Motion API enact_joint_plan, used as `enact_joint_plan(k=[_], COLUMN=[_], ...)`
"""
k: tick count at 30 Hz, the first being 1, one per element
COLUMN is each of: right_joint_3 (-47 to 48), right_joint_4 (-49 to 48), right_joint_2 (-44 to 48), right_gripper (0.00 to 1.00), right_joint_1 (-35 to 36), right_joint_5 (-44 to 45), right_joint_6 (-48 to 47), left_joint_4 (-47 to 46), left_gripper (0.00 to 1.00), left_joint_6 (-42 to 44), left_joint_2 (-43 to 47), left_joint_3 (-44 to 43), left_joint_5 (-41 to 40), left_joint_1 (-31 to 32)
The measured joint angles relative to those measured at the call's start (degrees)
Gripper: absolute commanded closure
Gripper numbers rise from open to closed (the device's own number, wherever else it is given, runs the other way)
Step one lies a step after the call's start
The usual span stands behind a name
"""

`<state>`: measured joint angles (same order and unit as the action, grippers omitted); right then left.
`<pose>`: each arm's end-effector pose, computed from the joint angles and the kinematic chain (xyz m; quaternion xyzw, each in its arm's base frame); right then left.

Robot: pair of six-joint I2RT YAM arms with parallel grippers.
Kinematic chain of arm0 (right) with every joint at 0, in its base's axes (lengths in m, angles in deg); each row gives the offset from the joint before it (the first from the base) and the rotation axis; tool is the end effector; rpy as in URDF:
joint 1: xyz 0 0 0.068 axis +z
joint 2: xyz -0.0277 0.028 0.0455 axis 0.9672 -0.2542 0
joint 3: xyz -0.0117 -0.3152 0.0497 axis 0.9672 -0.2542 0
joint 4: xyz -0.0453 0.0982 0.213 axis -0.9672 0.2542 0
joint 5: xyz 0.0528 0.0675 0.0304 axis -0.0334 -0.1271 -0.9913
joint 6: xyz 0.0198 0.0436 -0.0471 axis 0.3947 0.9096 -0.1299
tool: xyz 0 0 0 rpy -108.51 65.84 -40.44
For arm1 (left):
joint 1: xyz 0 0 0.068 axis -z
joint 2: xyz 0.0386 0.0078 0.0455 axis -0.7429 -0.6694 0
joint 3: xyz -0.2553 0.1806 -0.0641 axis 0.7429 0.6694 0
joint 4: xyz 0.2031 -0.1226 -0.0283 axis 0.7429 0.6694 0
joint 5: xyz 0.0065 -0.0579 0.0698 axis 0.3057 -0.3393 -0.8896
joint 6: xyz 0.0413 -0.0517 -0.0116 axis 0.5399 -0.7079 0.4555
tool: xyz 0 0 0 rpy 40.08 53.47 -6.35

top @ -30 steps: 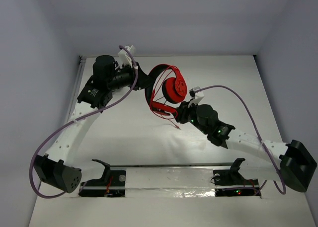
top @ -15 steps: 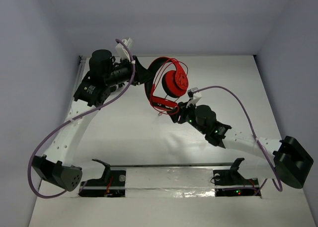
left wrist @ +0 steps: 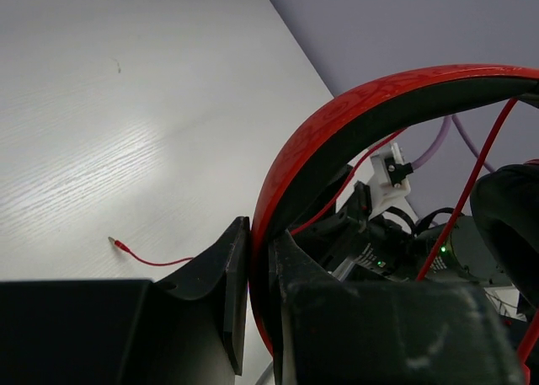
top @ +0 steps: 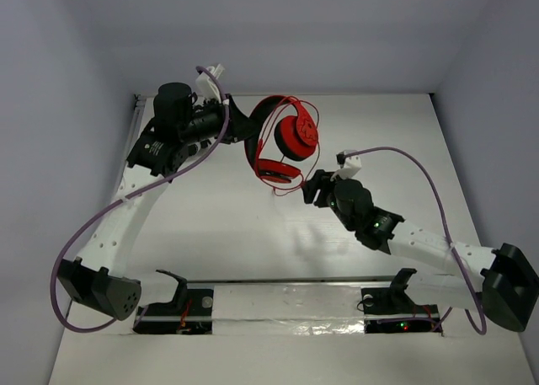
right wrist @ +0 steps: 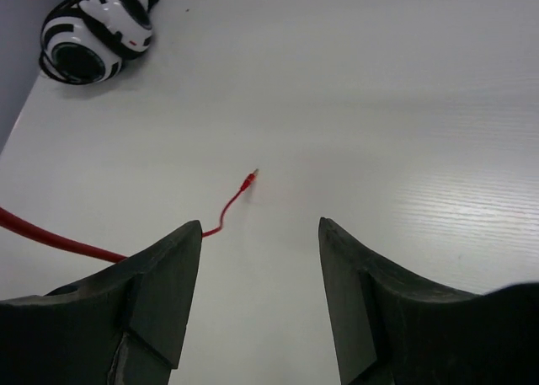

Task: Wrap the headphones

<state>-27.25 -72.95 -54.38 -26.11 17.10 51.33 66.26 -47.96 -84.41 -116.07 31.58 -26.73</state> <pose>0.1625 0.1523 0.3069 -0.0018 0.7911 0.2326 0.5657 0.2227 -0.1202 0.4907 0.1816 0.7207 -0.4571 0.4885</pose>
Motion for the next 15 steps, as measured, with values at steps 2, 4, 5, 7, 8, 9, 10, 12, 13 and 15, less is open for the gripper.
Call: enact_joint_plan(k=[2,4,5,7,8,9,10,12,13,15], right_joint_3=[0.0,0.0,-0.3,-1.2,-2.0,-3.0,-4.0,-5.9,-6.4,-6.6], right_joint_4=[2.1,4.0,4.0,3.8,3.5,2.7,1.8,-0.6,-1.8,-4.2], right_joint_2=[1.1,2.8,3.9,6.8,8.6,10.3,11.8,13.7,13.8,12.2], right_gripper=[0.36,0.39,0.41,0.52,0.56,0.62,0.64,0.60,0.56,0.44], right_joint_1=[0.0,0.0,0.0,0.0,0.0,0.0,0.0,0.0,0.0,0.0], right_joint_5=[1.8,2.5,2.3,1.9,1.3,0.5,-0.5,-3.4,-5.1,-7.7], right_joint_6=[0.2,0.4,0.3,0.0,-0.4,-0.8,-1.2,-1.7,-1.9,-2.6], left_joint_4=[0.8,1.3,1.5,1.8,1.9,2.1,2.1,2.1,2.1,2.1], left_gripper=[1.00,1.00,1.00,1.00,1.00,1.00,1.00,1.00,1.00,1.00], left_joint_6=[0.1,0.2,0.2,0.2,0.2,0.2,0.1,0.1,0.1,0.0], left_joint_2=[-0.1,-0.2,-0.3,-0.5,-0.6,-0.7,-0.7,-0.7,-0.7,-0.7], left_joint_3=[-0.3,-0.9,-1.2,-1.7,-2.3,-2.6,-2.8,-3.3,-3.5,-3.5], left_joint_5=[-0.9,-1.9,-2.2,-2.6,-3.0,-3.1,-3.3,-3.3,-3.3,-3.3], left_joint_1=[0.0,0.0,0.0,0.0,0.0,0.0,0.0,0.0,0.0,0.0])
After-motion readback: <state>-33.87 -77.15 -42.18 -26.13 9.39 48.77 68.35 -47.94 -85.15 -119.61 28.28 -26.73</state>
